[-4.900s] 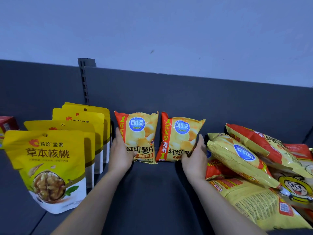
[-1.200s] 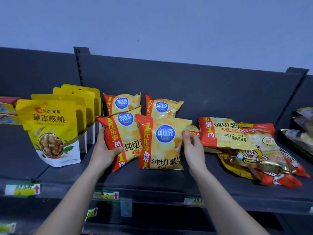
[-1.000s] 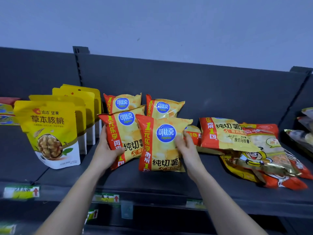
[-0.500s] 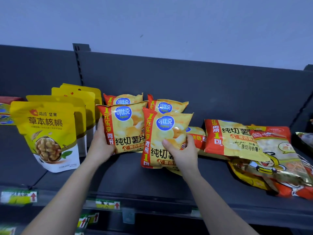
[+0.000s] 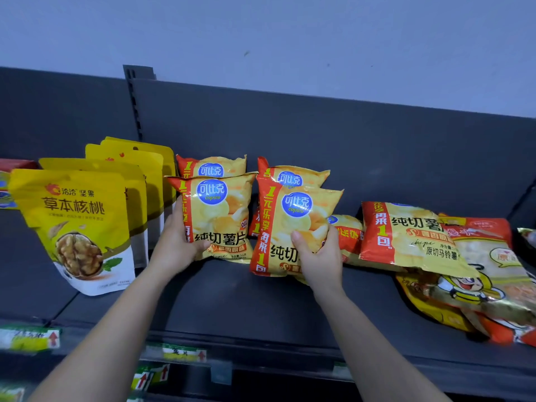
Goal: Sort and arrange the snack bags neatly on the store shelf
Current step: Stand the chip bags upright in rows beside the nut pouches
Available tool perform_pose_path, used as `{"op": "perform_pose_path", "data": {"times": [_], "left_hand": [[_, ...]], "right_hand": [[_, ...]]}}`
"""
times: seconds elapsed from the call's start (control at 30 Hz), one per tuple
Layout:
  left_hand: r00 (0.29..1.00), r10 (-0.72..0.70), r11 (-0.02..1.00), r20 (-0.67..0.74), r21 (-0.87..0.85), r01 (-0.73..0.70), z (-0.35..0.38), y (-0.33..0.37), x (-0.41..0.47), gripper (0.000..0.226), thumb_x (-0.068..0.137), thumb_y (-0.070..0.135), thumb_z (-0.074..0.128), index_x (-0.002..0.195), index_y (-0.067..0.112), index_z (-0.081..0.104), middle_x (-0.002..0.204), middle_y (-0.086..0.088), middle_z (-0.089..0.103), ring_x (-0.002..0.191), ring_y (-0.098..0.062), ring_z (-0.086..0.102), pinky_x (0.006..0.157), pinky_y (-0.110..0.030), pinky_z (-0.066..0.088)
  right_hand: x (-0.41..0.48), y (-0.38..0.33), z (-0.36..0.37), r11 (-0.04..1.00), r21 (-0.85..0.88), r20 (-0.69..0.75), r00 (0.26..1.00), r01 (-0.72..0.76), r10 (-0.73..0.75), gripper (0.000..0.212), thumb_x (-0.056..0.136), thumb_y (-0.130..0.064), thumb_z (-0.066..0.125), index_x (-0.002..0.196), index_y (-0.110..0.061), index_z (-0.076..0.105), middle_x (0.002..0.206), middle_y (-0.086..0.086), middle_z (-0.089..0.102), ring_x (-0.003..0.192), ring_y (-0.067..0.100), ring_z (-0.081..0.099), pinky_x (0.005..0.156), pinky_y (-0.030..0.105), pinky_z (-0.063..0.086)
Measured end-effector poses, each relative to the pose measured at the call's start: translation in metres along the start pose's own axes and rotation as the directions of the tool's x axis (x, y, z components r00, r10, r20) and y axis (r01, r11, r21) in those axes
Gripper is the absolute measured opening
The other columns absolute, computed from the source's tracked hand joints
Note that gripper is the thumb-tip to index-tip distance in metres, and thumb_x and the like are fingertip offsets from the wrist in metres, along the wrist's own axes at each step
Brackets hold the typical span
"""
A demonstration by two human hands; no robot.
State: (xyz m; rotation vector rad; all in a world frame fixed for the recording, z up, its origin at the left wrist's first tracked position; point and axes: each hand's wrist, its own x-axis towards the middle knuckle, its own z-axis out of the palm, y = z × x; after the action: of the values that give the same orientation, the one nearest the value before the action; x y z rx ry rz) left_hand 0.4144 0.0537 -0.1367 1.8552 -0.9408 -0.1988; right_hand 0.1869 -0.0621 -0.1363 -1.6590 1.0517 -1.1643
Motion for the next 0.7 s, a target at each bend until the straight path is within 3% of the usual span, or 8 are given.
{"op": "perform_pose_path", "data": {"times": [0.1, 0.2, 0.3, 0.37, 0.43, 0.53, 0.7], "left_hand": [[0.999, 0.019, 1.0, 0.041, -0.008, -0.019, -0.005, -0.003, 0.002, 0.095, 0.076, 0.001, 0.077, 0.147, 0.029, 0.021, 0.126, 0.007, 0.053, 0.115, -0.012, 0.052, 0.094, -0.039, 0.046], [0.999, -0.004, 1.0, 0.036, 0.003, 0.004, -0.005, -0.008, 0.002, 0.093, 0.08, -0.003, 0.072, 0.149, 0.029, 0.019, 0.125, 0.008, 0.051, 0.115, -0.011, 0.048, 0.097, -0.044, 0.045], [0.999, -0.028, 0.999, -0.038, 0.015, 0.029, 0.0, -0.008, -0.001, 0.111, 0.074, -0.003, 0.077, 0.152, 0.031, 0.005, 0.141, -0.004, 0.041, 0.131, -0.023, 0.042, 0.103, -0.05, 0.043], [0.992, -0.052, 0.998, -0.118, 0.018, 0.054, 0.008, -0.003, -0.007, 0.121, 0.07, 0.002, 0.081, 0.154, 0.025, -0.003, 0.148, -0.011, 0.029, 0.138, -0.027, 0.032, 0.11, -0.048, 0.035], [0.982, -0.033, 0.998, -0.188, 0.055, 0.044, 0.016, 0.002, -0.014, 0.128, 0.066, 0.017, 0.088, 0.153, 0.021, -0.005, 0.152, -0.011, 0.021, 0.141, -0.028, 0.024, 0.112, -0.048, 0.028], [0.967, 0.018, 0.984, -0.254, 0.177, 0.028, 0.024, 0.007, -0.02, 0.133, 0.061, 0.035, 0.089, 0.152, 0.018, -0.005, 0.151, -0.013, 0.02, 0.141, -0.031, 0.023, 0.11, -0.053, 0.03], [0.971, 0.066, 0.97, -0.23, 0.242, -0.009, 0.02, 0.007, -0.009, 0.122, 0.066, 0.021, 0.088, 0.152, 0.017, 0.002, 0.147, -0.012, 0.032, 0.138, -0.03, 0.031, 0.107, -0.054, 0.036]], "right_hand": [[0.003, 0.0, 0.001, 1.0, -0.004, 0.009, 1.0, -0.003, 0.003, 0.061, 0.085, -0.04, 0.07, 0.136, -0.019, 0.042, 0.119, -0.006, 0.061, 0.11, 0.013, 0.058, 0.096, 0.041, 0.05], [0.002, 0.0, 0.002, 0.998, -0.062, 0.055, 0.998, -0.016, 0.019, 0.067, 0.083, -0.054, 0.065, 0.138, -0.026, 0.04, 0.12, -0.01, 0.061, 0.112, 0.013, 0.057, 0.098, 0.046, 0.048], [-0.003, -0.001, 0.0, 0.986, -0.165, 0.11, 0.993, -0.011, 0.029, 0.085, 0.07, -0.075, 0.057, 0.139, -0.033, 0.033, 0.122, -0.014, 0.059, 0.117, 0.016, 0.055, 0.102, 0.051, 0.043], [-0.004, -0.004, -0.003, 0.964, -0.265, 0.18, 0.983, 0.001, 0.048, 0.097, 0.067, -0.068, 0.065, 0.145, -0.033, 0.021, 0.127, -0.014, 0.053, 0.122, 0.018, 0.05, 0.107, 0.053, 0.036], [-0.005, -0.005, -0.009, 0.921, -0.389, 0.245, 0.967, 0.03, 0.072, 0.104, 0.071, -0.049, 0.073, 0.149, -0.031, 0.007, 0.122, -0.013, 0.052, 0.122, 0.019, 0.048, 0.112, 0.05, 0.03], [-0.005, -0.004, -0.017, 0.863, -0.49, 0.31, 0.95, 0.124, 0.039, 0.108, 0.071, -0.038, 0.074, 0.148, -0.031, -0.001, 0.115, -0.011, 0.057, 0.116, 0.019, 0.053, 0.111, 0.048, 0.028], [-0.007, -0.008, -0.017, 0.815, -0.554, 0.265, 0.964, 0.169, -0.02, 0.098, 0.087, -0.035, 0.068, 0.153, -0.029, -0.004, 0.139, -0.003, 0.05, 0.131, 0.027, 0.043, 0.11, 0.047, 0.027]]}}
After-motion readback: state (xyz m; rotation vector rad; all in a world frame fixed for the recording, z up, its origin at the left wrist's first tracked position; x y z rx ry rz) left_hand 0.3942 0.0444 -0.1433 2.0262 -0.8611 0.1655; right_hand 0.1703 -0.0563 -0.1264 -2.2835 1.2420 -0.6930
